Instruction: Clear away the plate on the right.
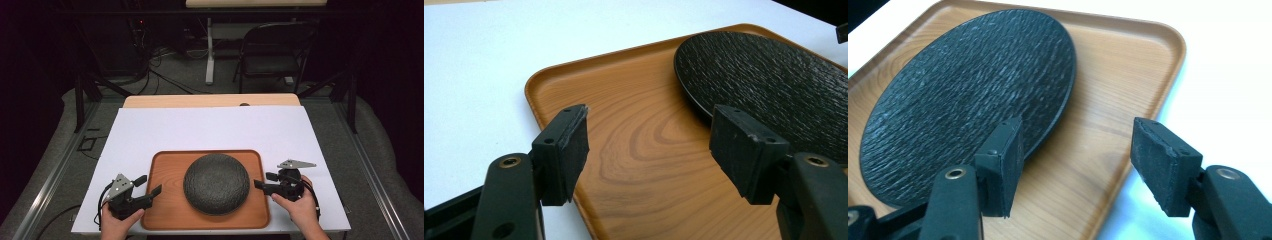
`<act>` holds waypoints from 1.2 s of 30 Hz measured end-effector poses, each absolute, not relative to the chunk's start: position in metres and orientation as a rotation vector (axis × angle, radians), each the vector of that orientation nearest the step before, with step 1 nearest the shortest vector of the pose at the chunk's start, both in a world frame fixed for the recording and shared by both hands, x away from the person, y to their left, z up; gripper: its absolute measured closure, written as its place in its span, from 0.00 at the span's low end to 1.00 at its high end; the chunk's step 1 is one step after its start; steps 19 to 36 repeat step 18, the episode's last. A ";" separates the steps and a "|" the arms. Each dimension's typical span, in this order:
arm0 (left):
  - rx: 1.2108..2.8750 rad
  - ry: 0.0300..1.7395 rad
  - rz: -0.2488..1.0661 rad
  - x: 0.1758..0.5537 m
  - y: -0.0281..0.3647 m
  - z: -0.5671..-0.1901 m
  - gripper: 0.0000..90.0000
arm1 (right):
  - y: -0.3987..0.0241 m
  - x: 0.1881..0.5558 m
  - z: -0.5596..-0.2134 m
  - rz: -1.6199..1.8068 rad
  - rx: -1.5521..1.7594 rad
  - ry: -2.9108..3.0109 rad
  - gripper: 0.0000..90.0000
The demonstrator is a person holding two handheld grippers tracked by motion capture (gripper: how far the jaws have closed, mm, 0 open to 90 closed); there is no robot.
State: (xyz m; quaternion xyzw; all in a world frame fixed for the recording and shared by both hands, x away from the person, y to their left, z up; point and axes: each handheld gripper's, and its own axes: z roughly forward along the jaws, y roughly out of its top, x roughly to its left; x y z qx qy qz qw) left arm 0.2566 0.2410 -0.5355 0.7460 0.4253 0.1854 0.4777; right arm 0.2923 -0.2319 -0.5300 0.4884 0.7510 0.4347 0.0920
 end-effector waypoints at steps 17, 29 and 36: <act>1.836 1.053 0.451 0.258 0.240 -0.536 0.36 | -0.247 0.296 -0.545 1.382 1.584 2.178 0.44; 1.837 1.054 0.449 0.258 0.240 -0.536 0.37 | -0.247 0.295 -0.545 1.385 1.584 2.177 0.44; 1.837 1.054 0.449 0.258 0.240 -0.536 0.37 | -0.247 0.295 -0.545 1.385 1.584 2.177 0.44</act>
